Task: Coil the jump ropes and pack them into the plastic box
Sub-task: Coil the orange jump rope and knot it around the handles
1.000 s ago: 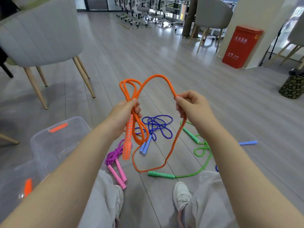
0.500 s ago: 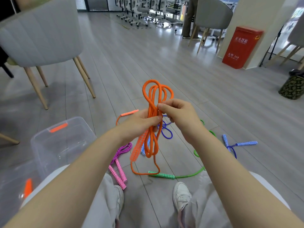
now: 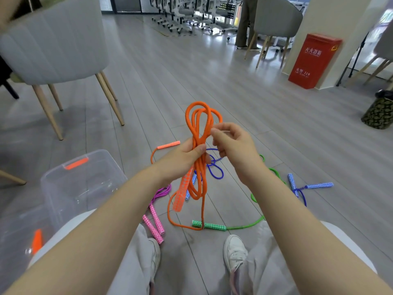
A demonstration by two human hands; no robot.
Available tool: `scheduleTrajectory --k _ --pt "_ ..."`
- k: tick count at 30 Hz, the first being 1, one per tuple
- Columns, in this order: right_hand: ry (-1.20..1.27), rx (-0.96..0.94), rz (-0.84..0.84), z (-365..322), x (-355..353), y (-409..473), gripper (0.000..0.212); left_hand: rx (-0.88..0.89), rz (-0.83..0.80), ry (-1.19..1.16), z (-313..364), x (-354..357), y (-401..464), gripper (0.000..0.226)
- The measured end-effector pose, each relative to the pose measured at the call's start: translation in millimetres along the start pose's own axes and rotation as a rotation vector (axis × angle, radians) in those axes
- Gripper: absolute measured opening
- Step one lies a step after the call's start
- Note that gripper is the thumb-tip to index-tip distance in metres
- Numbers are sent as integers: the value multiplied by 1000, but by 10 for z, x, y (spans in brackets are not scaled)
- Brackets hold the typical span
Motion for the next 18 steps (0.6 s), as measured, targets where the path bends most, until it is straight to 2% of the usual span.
scheduleTrajectory --k 3,6,8,11,16,18 --pt "11 104 -27 86 -26 68 5 20 88 -114 7 -69 22 17" --pt "-114 225 -217 239 57 51 25 43 88 -297 46 -125 18 17" --pt "-194 224 -333 344 123 12 34 52 68 -480 92 -165 4 16" --pt "-148 187 -515 427 239 -58 45 64 36 -681 155 -243 -25 14" --pt "-336 175 -750 597 354 -149 26 91 30 -763 199 -361 -73 15" --pt "-444 185 -783 627 323 -141 17 87 65 -738 198 -425 -82 15"
Point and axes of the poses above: each hand's wrist, its own y-axis towards the middle knuckle, its own x-axis out of the palm, z = x × y, the point moved 3 cm from there along y, towards the middle knuckle
